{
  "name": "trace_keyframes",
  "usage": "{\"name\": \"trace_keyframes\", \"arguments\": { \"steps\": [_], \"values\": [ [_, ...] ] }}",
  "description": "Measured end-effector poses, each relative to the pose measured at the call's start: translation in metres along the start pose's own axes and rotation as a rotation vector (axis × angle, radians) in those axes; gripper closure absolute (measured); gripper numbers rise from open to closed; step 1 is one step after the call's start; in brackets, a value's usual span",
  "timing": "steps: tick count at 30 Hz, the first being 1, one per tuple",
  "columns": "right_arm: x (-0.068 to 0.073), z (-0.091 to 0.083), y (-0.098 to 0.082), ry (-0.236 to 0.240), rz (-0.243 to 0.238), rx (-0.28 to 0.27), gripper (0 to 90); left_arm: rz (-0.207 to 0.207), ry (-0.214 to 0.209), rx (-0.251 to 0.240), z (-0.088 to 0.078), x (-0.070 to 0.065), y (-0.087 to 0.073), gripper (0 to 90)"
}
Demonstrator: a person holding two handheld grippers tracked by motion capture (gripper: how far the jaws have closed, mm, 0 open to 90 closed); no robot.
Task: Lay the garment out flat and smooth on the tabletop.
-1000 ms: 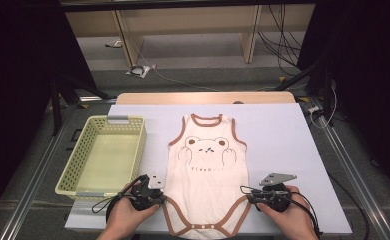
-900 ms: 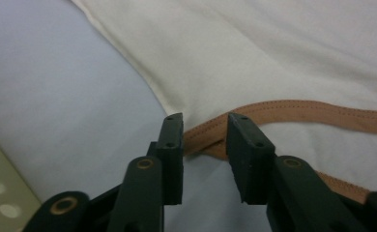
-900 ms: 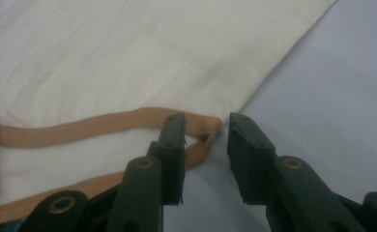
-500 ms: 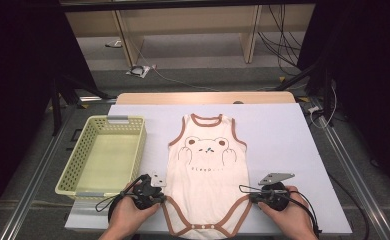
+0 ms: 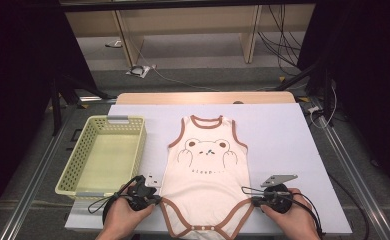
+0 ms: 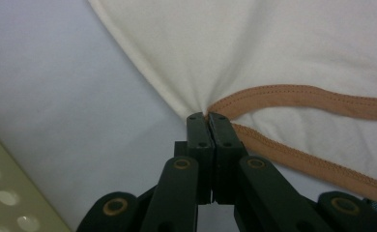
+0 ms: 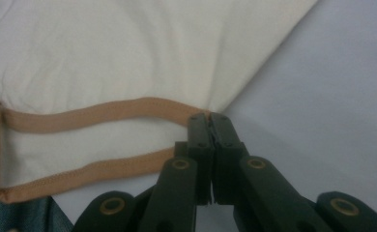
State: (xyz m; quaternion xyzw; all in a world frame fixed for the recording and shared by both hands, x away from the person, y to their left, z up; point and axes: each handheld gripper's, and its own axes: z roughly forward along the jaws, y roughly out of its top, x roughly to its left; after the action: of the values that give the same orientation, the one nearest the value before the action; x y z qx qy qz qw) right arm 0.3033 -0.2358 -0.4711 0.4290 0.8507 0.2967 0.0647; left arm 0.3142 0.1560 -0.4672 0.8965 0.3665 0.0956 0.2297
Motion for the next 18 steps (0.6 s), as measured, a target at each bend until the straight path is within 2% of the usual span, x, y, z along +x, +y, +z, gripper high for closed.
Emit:
{"name": "trace_keyframes", "arguments": {
  "steps": [7, 10, 12, 13, 16, 18],
  "values": [
    [0.0, -0.002, -0.004, 0.005, -0.002, 0.003, 88.5, 0.004, 0.002, -0.029, -0.004, 0.0, -0.001, 87.6],
    [0.0, -0.002, -0.004, 0.012, -0.011, -0.009, 84.8, 0.015, -0.001, -0.046, -0.004, 0.001, -0.002, 82.5],
    [0.0, -0.003, -0.005, 0.005, -0.02, -0.032, 79.8, 0.023, 0.004, -0.056, -0.005, 0.0, -0.003, 77.8],
    [0.001, -0.005, -0.005, -0.004, -0.042, -0.063, 75.3, 0.016, 0.002, -0.067, -0.007, 0.0, -0.004, 73.6],
    [0.002, -0.006, -0.005, -0.019, -0.052, -0.085, 71.6, 0.008, 0.004, -0.106, -0.012, 0.001, -0.005, 69.4],
    [0.002, -0.007, -0.004, -0.034, -0.073, -0.133, 66.6, -0.004, 0.007, -0.138, -0.014, 0.002, -0.006, 61.6]
  ]
}}
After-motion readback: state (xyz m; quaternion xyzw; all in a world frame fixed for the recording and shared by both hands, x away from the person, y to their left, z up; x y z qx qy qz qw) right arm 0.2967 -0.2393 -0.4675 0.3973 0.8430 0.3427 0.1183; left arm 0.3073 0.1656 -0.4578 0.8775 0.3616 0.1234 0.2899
